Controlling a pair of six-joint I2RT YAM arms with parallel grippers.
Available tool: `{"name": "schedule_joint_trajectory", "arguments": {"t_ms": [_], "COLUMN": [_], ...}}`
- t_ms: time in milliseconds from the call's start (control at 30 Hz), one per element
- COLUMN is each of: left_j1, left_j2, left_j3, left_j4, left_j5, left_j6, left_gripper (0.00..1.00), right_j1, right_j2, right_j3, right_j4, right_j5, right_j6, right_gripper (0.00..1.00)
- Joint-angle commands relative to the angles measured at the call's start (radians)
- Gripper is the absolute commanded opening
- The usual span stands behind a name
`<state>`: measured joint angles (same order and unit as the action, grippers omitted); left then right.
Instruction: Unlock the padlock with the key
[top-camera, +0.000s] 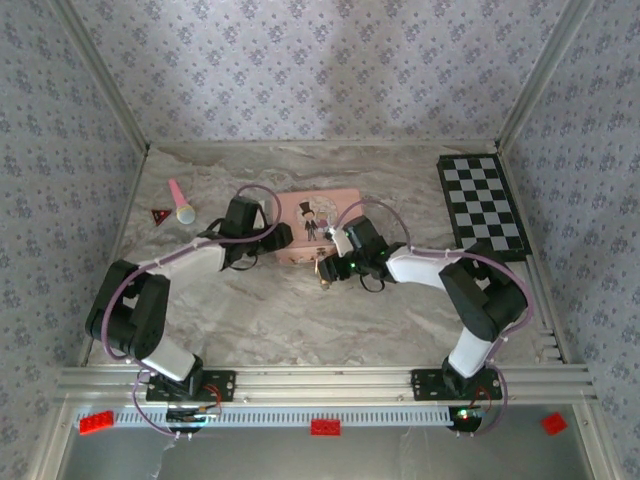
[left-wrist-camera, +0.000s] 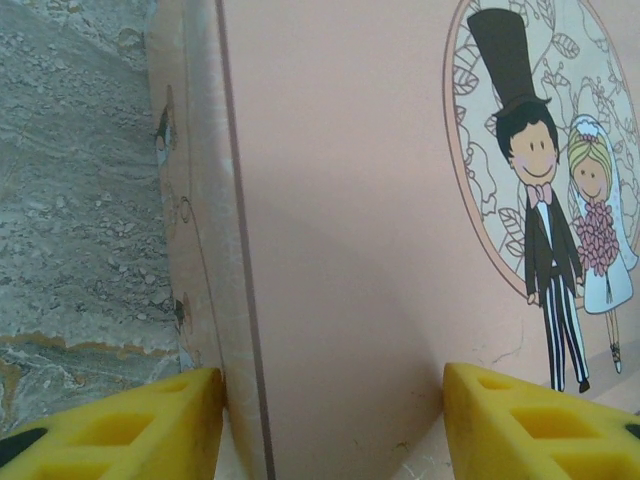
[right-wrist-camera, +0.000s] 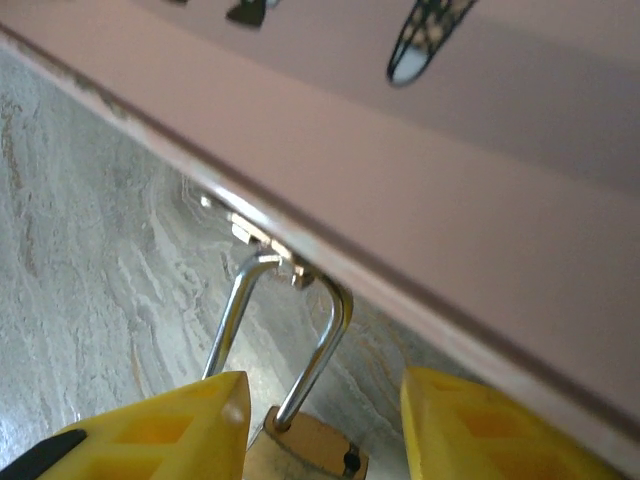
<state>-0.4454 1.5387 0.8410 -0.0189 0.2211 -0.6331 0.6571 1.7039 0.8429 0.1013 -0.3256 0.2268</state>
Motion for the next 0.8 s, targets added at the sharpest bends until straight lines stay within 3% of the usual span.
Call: {"name": "schedule_joint_trajectory", "arguments": {"t_ms": [0,567,767], "left_j1": [-0.019,-0.026,-0.042], "left_j2": [-0.009,-0.020,-0.028], "left_j3": [-0.033,-0.085,-0.101], "left_j4": [-0.030,0.015,0.019], "left_j5": [0.000,-0.051,-0.117], "left_j6": [-0.035,-0.103,-0.136], "left_gripper": [0.57,0.57,0.57], "right_j1": [-0.013,0.001,0.019], "right_j2": [0.005,0.025,-0.008], "right_j3": [-0.023,-0.114,-0.164], "right_j4": [0.074,0.295,0.368], "right_j5": [0.011,-0.030,0.040], "right_j6": [0.048,0.258,0.420], "right_gripper": [0.43,0.20,0.09]}}
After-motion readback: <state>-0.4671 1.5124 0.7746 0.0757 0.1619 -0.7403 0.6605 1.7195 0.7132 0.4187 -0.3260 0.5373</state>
